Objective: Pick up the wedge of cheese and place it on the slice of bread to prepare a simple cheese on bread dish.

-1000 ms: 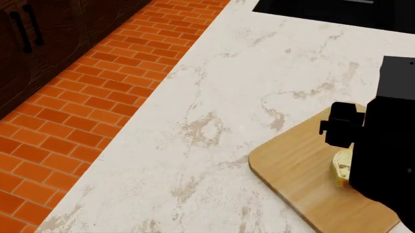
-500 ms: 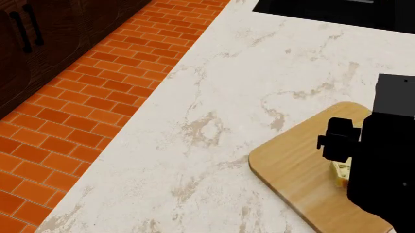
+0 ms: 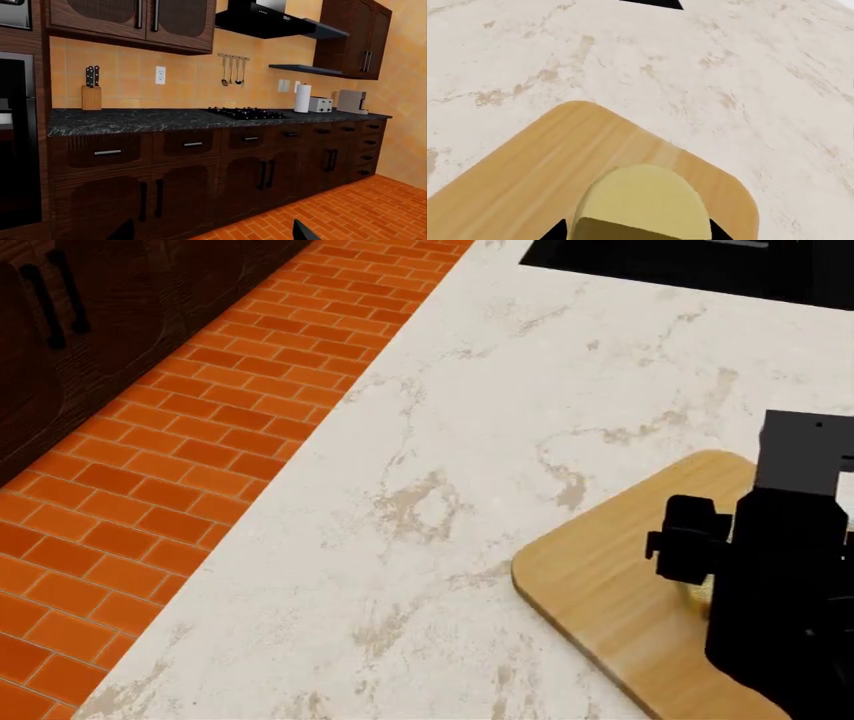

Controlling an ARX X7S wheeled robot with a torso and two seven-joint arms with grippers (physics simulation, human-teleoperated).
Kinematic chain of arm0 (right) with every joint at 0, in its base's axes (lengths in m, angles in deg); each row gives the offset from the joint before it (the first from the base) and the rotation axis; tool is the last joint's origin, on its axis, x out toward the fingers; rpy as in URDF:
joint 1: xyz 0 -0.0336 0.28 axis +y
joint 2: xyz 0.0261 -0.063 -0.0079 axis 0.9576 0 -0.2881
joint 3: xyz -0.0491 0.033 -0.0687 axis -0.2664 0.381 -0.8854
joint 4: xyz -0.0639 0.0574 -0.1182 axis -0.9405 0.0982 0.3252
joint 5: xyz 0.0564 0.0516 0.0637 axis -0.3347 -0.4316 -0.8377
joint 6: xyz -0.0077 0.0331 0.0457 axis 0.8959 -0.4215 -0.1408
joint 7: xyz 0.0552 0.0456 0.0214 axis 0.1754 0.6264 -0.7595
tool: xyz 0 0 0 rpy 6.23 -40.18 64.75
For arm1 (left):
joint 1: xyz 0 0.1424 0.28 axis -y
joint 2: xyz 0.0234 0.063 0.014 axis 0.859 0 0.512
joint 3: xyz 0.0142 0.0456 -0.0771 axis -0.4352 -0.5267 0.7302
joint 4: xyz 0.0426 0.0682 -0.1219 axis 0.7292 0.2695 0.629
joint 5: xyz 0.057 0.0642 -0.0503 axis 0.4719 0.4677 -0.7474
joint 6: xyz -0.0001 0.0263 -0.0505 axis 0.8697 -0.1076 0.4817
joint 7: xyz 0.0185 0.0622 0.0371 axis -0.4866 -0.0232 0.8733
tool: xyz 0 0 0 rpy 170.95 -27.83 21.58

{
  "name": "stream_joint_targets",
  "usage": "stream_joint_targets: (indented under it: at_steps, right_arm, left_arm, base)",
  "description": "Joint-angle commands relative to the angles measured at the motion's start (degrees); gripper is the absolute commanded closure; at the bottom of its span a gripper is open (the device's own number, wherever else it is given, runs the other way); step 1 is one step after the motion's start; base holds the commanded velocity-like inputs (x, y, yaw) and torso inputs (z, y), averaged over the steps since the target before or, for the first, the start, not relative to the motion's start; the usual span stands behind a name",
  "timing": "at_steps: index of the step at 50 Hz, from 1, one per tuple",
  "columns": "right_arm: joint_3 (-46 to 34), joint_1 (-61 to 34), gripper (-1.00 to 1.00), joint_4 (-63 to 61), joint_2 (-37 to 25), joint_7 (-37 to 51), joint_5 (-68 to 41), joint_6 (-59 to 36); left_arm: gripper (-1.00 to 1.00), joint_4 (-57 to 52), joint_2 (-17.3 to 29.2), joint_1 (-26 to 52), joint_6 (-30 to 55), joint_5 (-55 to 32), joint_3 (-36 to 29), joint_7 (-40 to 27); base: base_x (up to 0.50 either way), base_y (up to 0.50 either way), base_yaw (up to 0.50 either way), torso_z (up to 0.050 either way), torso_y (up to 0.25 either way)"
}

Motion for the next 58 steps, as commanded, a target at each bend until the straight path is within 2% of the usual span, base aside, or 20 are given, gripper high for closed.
stream_joint_targets:
  at_steps: [1, 7, 15, 18, 19, 20, 25, 29, 31, 38, 41, 46, 48, 50, 51, 56, 58]
  right_arm:
    - [-0.61, -1.67, -1.00, -4.81, -2.81, 1.81, 2.16, -1.01]
    - [-0.03, -9.54, -1.00, -13.63, -7.72, 6.47, 5.75, -0.73]
    - [1.85, -28.15, -1.00, -26.65, -13.92, 14.35, 9.79, -7.54]
    - [2.65, -31.28, -1.00, -28.48, -14.85, 14.82, 9.85, -9.28]
    - [4.21, -37.22, -1.00, -31.53, -16.39, 16.30, 9.37, -13.42]
    - [9.18, -38.02, -1.00, -32.61, -17.99, 17.85, 10.04, -17.93]
    - [34.66, -38.01, -1.00, -35.73, -22.11, 24.20, 8.87, -37.96]
    - [49.89, -37.93, -1.00, -39.85, -23.99, 30.37, 2.90, -47.81]
    - [54.34, -37.74, -1.00, -42.78, -25.04, 32.58, 0.64, -49.30]
    - [61.21, -36.52, -1.00, -59.81, -29.52, 38.63, -6.46, -46.66]
    - [63.88, -35.82, -1.00, -68.62, -29.94, 41.19, -10.30, -40.92]
    - [65.04, -32.24, -1.00, -77.80, -28.91, 42.74, -10.86, -32.59]
    - [69.13, -28.06, -1.00, -79.56, -26.10, 44.43, -11.27, -31.64]
    - [70.85, -26.62, -1.00, -79.56, -26.19, 44.57, -11.45, -32.34]
    - [74.25, -21.80, -1.00, -79.57, -23.31, 44.61, -10.02, -32.43]
    - [83.31, -10.92, -1.00, -79.57, -20.40, 44.63, -7.04, -35.66]
    - [88.48, -3.84, -1.00, -79.57, -18.38, 44.64, -3.94, -38.84]
  left_arm:
    - [-1.00, -0.09, 0.11, -0.19, -0.15, -0.14, 0.00, -0.29]
    - [-1.00, -0.09, 0.10, -0.33, -0.40, -0.11, 0.00, -0.28]
    - [-1.00, -0.20, 0.00, -0.66, -1.06, 0.22, 0.06, -0.04]
    - [-1.00, -0.25, -0.04, -0.79, -1.38, 0.38, 0.06, 0.12]
    - [-1.00, -0.36, -0.11, -0.94, -1.64, 0.60, 0.11, 0.25]
    - [-1.00, -0.36, -0.11, -0.99, -1.74, 0.64, 0.08, 0.34]
    - [-1.00, -0.22, -0.22, -1.25, -2.37, 1.09, -0.11, 0.81]
    - [-1.00, -0.04, -0.17, -1.30, -2.70, 1.34, -0.39, 1.08]
    - [-1.00, 0.08, -0.11, -1.24, -2.71, 1.37, -0.55, 1.09]
    - [-1.00, -0.04, 0.05, -1.27, -2.69, 1.21, -0.55, 0.84]
    - [-1.00, -0.42, 0.07, -1.27, -2.48, 0.71, -0.18, 0.41]
    - [-1.00, -0.71, 0.27, -1.29, -2.12, 0.15, -0.01, -0.06]
    - [-1.00, -0.79, 0.29, -1.33, -2.03, -0.06, 0.08, -0.20]
    - [-1.00, -0.78, 0.32, -1.35, -2.06, -0.08, 0.07, -0.23]
    - [-1.00, -0.90, 0.35, -1.36, -1.94, -0.28, 0.16, -0.40]
    - [-1.00, -0.95, 0.40, -1.41, -2.02, -0.43, 0.19, -0.42]
    - [-1.00, -0.85, 0.44, -1.41, -2.09, -0.42, 0.08, -0.33]
  base:
    - [0.00, 0.00, 0.00, 0.000, 0.000]
    - [0.00, 0.00, 0.00, 0.000, 0.000]
    - [0.00, 0.00, 0.00, 0.000, 0.000]
    - [0.00, 0.00, 0.00, 0.000, 0.000]
    - [0.00, 0.00, 0.00, 0.000, 0.000]
    - [0.00, 0.00, 0.00, 0.000, 0.000]
    - [0.00, 0.00, 0.00, 0.000, 0.000]
    - [0.00, 0.00, 0.00, 0.000, 0.000]
    - [0.00, 0.00, 0.00, 0.000, 0.000]
    - [0.00, 0.00, 0.00, 0.000, 0.000]
    - [0.00, 0.00, 0.00, 0.000, 0.000]
    - [0.00, 0.00, 0.00, 0.000, 0.000]
    - [0.00, 0.00, 0.00, 0.000, 0.000]
    - [0.00, 0.00, 0.00, 0.000, 0.000]
    - [0.00, 0.00, 0.00, 0.000, 0.000]
    - [0.00, 0.00, 0.00, 0.000, 0.000]
    - [0.00, 0.00, 0.00, 0.000, 0.000]
